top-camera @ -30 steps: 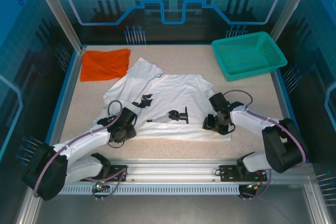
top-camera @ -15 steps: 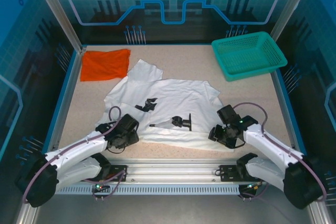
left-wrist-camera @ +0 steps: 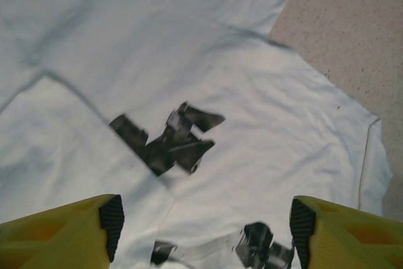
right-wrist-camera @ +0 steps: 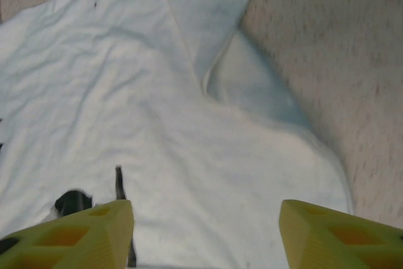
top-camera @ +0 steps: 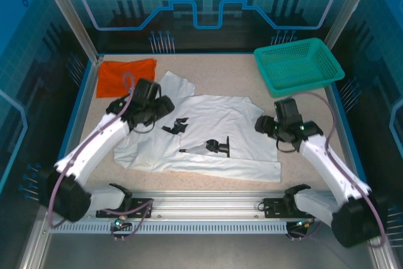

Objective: Fold and stack the t-shirts

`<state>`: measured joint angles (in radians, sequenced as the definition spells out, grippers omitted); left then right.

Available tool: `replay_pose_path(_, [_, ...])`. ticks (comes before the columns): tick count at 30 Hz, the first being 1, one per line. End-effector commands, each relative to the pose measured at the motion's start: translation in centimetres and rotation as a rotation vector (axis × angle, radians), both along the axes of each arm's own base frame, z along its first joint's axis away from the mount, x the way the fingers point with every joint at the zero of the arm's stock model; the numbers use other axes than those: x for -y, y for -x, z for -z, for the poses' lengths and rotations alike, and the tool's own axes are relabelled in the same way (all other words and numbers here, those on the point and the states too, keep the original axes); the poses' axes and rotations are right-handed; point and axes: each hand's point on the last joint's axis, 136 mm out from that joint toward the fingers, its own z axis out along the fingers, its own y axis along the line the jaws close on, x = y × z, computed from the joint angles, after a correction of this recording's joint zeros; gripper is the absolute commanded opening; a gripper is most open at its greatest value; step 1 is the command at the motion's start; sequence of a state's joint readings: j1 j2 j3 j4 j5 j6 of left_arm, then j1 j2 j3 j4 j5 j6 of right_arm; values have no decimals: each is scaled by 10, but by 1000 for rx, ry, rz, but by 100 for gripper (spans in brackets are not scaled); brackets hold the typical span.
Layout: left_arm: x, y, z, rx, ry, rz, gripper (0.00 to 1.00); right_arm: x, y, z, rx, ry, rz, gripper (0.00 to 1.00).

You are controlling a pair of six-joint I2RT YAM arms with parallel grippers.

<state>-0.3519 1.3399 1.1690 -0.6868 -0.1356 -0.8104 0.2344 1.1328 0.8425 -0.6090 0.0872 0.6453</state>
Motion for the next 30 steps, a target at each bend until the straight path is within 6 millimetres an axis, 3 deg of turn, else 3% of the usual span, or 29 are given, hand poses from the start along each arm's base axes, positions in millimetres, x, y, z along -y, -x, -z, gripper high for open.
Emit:
replay_pose_path(1, [3,-38,-1,-2,29,34,74,11,-46,9,-7,53,-42,51])
replay_pose_path(5, [-1,-92,9,-29,-20,31,73,20,-75,34,-52,8,-16,39])
replay_pose_path(7, [-3,-121,15,-36,-48,46,72,22,-86,41,-51,17,-6,38])
replay_pose_path(13, [-23,-204,46,-55,-201,96,65,16,-111,67,-103,76,-47,44])
replay_pose_path(19, [-46,-276,80,-17,-240,120,60,15,-126,75,-68,136,-54,49])
replay_pose_path(24, [-54,-315,99,70,-273,132,60,9,-131,76,-51,137,-79,50])
replay_pose_path(27, [-59,-328,112,107,-287,136,60,8,-131,76,-43,136,-86,50])
replay_pose_path(30, [-51,-334,125,123,-273,177,60,9,-131,75,-35,142,-83,50])
